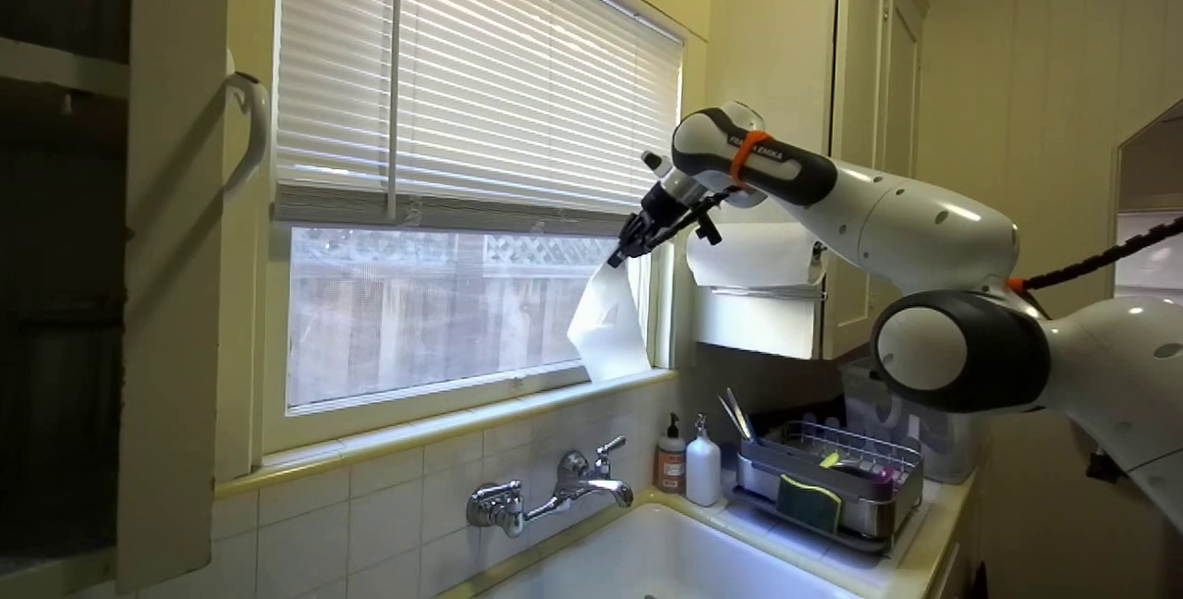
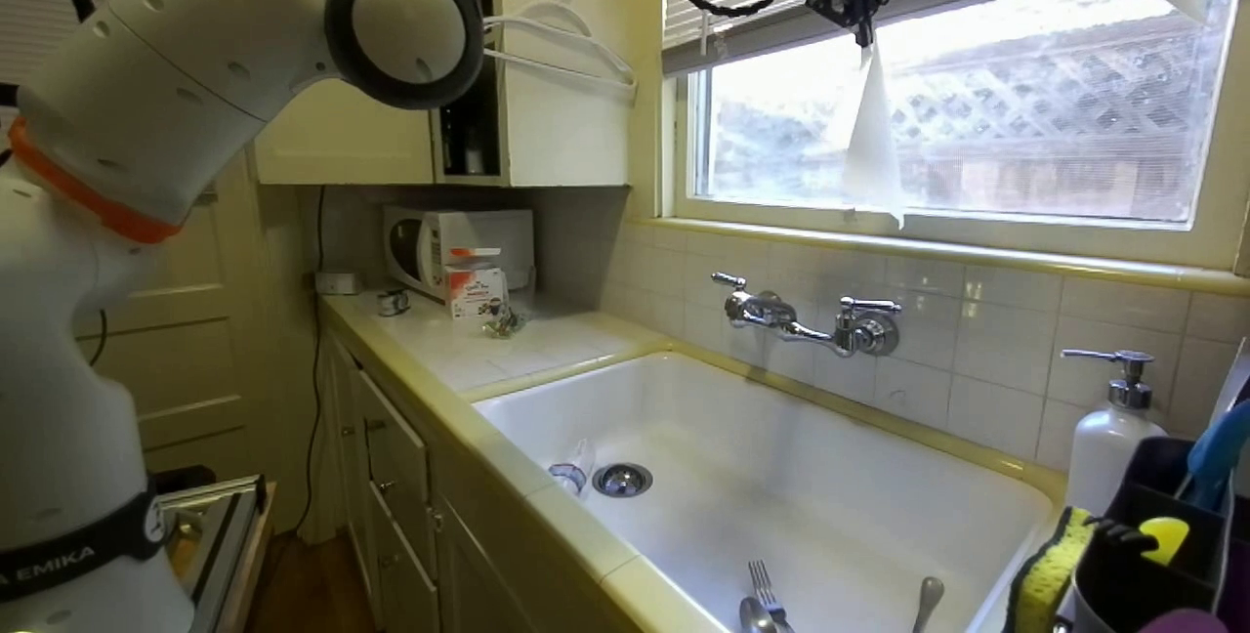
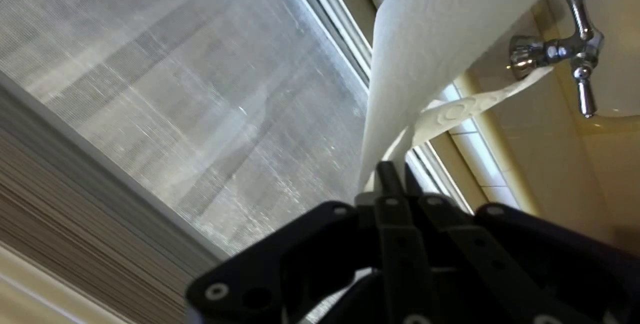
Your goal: Pick up the tissue paper and put it on the left side of the base top
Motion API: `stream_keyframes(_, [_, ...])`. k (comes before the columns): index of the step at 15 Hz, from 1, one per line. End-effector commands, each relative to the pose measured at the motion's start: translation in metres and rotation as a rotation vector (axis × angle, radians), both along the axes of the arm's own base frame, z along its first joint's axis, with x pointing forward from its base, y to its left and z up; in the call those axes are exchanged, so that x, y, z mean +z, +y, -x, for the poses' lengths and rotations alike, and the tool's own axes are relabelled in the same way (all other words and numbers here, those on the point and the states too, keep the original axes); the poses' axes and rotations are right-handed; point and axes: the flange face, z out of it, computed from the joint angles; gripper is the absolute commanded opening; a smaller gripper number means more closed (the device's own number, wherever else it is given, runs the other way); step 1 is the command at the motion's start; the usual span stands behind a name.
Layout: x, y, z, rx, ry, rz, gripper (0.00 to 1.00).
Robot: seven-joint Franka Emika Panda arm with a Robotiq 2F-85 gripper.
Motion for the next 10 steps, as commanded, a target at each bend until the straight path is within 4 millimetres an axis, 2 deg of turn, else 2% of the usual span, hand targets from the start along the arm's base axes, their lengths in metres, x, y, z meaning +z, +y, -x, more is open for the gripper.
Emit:
stream_keyframes(1, [0.004, -0.038, 0.008, -0.197, 0.044, 0.017, 0.00])
stream_keyframes(3, [0.000, -0.051, 0.012, -0.264, 0.094, 0.053, 0.00])
stream_keyframes(4, [-0.001, -0.051, 0.016, -0.242, 0.123, 0.043, 0.00])
stream_keyframes(8, [0.000, -0.023, 0.032, -0.069, 0.236, 0.006, 0.00])
stream_keyframes(10, [-0.004, -0.001, 0.035, 0.025, 0.282, -0.039, 0.00])
